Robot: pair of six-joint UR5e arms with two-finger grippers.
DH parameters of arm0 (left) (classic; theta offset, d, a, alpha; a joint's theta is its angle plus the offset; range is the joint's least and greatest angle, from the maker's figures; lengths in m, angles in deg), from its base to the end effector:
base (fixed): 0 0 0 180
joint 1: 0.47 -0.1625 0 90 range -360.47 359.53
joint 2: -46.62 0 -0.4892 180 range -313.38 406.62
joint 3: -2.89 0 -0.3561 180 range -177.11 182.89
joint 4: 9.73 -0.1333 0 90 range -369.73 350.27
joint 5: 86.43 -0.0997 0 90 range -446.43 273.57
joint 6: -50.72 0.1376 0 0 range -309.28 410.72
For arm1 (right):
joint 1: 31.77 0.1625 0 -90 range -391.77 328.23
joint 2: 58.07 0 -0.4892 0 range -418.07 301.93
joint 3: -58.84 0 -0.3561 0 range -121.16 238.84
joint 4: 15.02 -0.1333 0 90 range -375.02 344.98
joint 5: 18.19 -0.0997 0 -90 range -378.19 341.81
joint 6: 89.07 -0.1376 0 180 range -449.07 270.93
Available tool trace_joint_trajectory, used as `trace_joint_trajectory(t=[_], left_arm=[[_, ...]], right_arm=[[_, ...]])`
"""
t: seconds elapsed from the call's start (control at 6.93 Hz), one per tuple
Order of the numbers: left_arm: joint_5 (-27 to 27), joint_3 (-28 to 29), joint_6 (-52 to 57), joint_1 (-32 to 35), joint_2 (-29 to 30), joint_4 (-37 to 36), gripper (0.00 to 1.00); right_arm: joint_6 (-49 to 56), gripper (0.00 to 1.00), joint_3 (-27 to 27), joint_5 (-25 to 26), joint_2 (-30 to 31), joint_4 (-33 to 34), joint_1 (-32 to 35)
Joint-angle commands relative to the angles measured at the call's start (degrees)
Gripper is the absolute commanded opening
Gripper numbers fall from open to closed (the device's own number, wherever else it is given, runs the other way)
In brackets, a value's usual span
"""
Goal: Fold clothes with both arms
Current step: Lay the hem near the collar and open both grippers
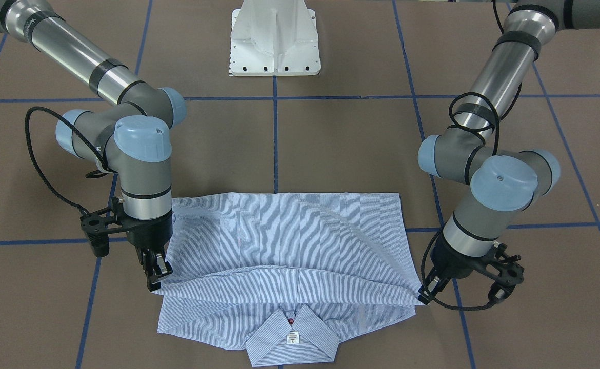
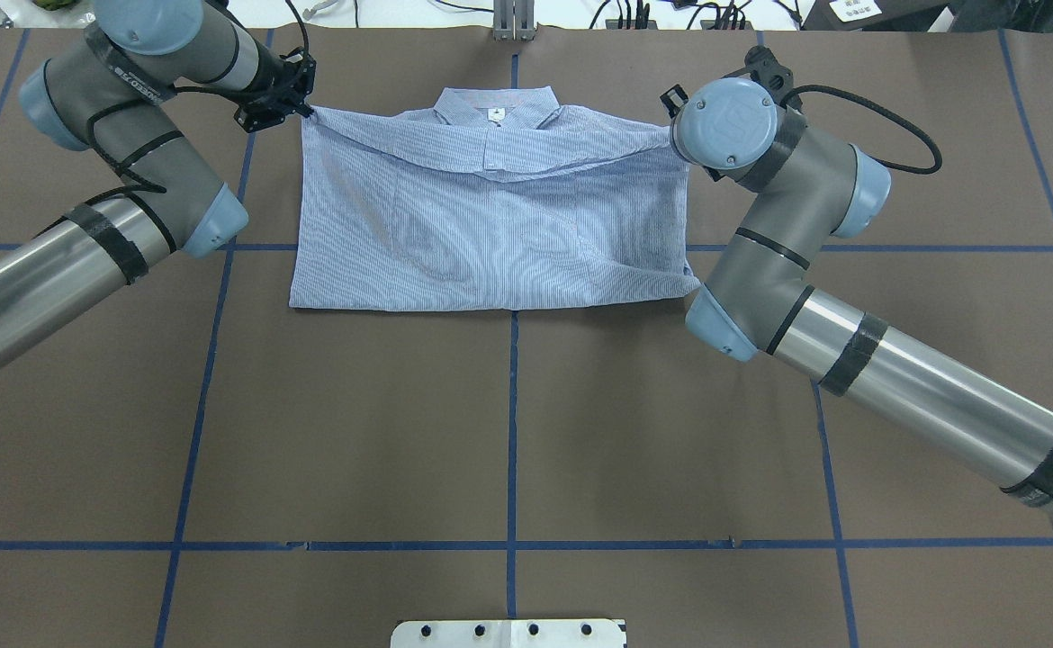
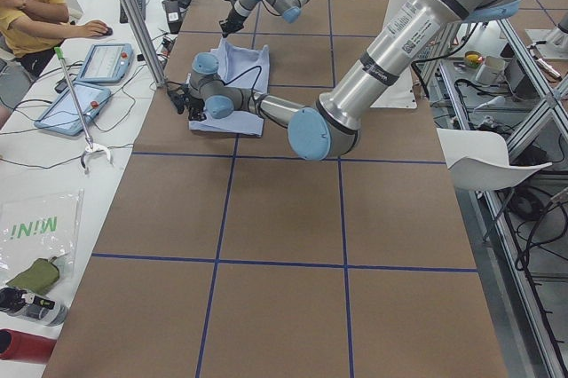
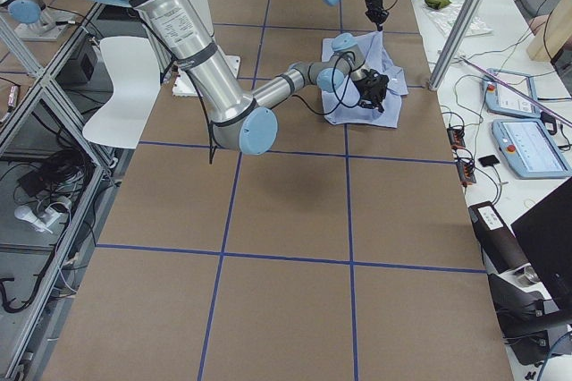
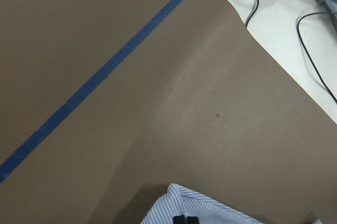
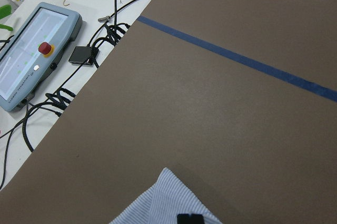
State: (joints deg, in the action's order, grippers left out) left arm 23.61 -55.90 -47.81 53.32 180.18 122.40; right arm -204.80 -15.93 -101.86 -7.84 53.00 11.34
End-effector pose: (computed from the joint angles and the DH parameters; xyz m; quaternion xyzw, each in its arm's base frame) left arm 0.4315 -0.7352 0.4348 0.0306 0.4756 -0.3849 0.7904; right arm -0.4860 -0.6583 0.4124 0.1097 -0.3821 0.5365 0.7444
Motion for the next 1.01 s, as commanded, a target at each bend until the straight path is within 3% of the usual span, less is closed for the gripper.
trace_joint_trajectory(t=[0.0, 0.43, 0.58, 0.87], left_arm=[[-0.4, 0.5, 0.0, -0.3, 0.0, 0.4, 0.13], [-0.4, 0.4, 0.0, 0.1, -0.4, 2.6, 0.21], [-0.4, -0.1, 0.0, 0.3, -0.6, 3.1, 0.21], [-0.4, -2.9, 0.2, 0.4, -4.2, 6.4, 0.21]], right_arm=[[0.1, 0.49, 3.3, 0.0, -2.3, -0.5, 0.0], [-0.3, 0.49, 2.4, -0.1, -3.0, -0.6, 1.4], [-0.4, 0.54, -3.0, -2.0, -0.4, -0.4, 0.9], [-1.2, 0.64, -23.6, -3.0, 15.8, 0.1, -5.9]])
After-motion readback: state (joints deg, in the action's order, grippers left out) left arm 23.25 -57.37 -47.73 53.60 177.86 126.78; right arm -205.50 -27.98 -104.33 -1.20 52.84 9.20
